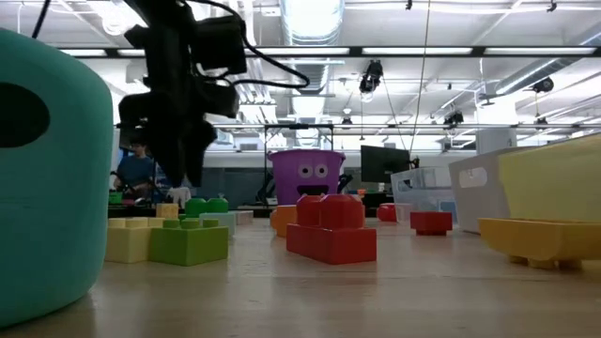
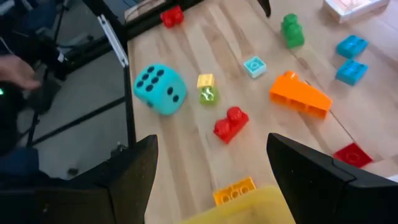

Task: Pick & Place Toys
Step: Put the dark green game piece into the transparent bin

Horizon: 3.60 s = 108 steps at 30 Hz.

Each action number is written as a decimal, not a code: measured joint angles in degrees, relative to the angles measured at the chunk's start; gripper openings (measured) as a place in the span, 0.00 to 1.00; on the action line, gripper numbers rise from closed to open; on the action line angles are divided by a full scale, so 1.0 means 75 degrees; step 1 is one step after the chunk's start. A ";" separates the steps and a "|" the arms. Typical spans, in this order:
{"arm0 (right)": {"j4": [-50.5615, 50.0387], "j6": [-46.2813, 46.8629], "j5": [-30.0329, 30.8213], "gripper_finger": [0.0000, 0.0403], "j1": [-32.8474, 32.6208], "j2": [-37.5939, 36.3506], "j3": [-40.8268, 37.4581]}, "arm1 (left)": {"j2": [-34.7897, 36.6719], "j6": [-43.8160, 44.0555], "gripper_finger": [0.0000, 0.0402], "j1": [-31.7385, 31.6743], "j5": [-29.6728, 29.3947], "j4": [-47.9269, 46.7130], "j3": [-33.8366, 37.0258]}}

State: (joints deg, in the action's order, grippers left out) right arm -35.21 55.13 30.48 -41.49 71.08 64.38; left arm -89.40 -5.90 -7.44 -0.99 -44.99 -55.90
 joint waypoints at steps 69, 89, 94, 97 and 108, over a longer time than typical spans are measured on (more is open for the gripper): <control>0.0559 -0.4245 0.2992 0.72 0.2265 0.0736 0.2043 | 0.1955 0.9155 0.24 0.0178 0.3854 0.8005 -0.0311; 0.0026 -0.7003 0.3499 0.72 0.2593 0.2649 0.4774 | 0.1949 0.9655 0.24 0.0345 0.3164 0.9117 -0.0307; 0.0089 -0.6976 0.3427 0.72 0.2616 0.2616 0.4779 | 0.1955 0.9717 0.24 0.0425 0.3280 0.9195 -0.0306; 0.0077 -0.7017 0.3400 0.72 0.2616 0.2601 0.4896 | 0.1958 0.9794 0.24 0.0445 0.3303 0.9251 -0.0309; -0.0010 -0.7099 0.3500 0.72 0.2581 0.2614 0.5103 | 0.1955 0.9799 0.24 0.0454 0.3559 0.9206 -0.0306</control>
State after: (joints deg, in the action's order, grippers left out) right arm -35.28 1.89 56.73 -22.13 90.68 102.65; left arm -74.74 67.59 -4.03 25.71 24.05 -58.19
